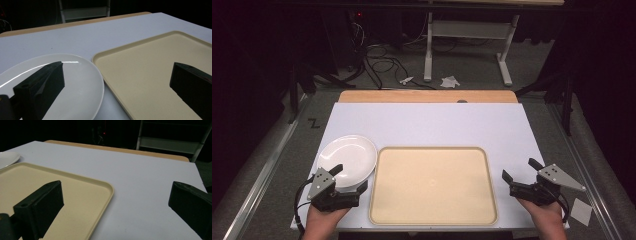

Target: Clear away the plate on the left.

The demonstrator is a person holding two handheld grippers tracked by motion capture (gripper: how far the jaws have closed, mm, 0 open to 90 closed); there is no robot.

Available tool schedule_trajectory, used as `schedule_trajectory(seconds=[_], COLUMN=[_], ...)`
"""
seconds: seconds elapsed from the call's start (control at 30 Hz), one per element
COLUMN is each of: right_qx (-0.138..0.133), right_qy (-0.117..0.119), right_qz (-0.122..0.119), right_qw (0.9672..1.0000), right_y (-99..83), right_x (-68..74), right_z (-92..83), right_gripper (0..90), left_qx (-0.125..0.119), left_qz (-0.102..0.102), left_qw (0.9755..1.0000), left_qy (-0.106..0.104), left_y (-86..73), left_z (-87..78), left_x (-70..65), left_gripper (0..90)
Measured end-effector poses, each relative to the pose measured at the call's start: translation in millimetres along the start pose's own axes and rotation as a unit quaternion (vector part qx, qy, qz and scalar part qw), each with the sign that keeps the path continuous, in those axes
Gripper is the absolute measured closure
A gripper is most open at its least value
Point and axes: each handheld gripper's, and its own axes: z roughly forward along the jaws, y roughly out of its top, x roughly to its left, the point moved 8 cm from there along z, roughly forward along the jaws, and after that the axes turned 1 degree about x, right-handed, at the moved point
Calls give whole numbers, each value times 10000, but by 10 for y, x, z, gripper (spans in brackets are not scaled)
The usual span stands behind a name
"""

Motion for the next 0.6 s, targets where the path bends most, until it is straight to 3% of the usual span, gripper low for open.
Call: schedule_trajectory(seconds=[0.1, 0.2, 0.6], right_qx=[50, 7, 14], right_qy=[-14, 16, -4], right_qz=[63, 69, 126], right_qw=[10000, 10000, 9999], right_y=[-22, -25, -36], right_x=[-6, -15, -44], right_z=[9, 9, -2], right_gripper=[5, 5, 5], left_qx=[-27, 10, 13], left_qz=[-135, -46, 2], left_qw=[9999, 10000, 10000], left_qy=[1, -4, -36], left_y=[16, -5, -17], left_z=[2, 3, 9], left_x=[9, 9, -9], left_gripper=[3, 5, 6])
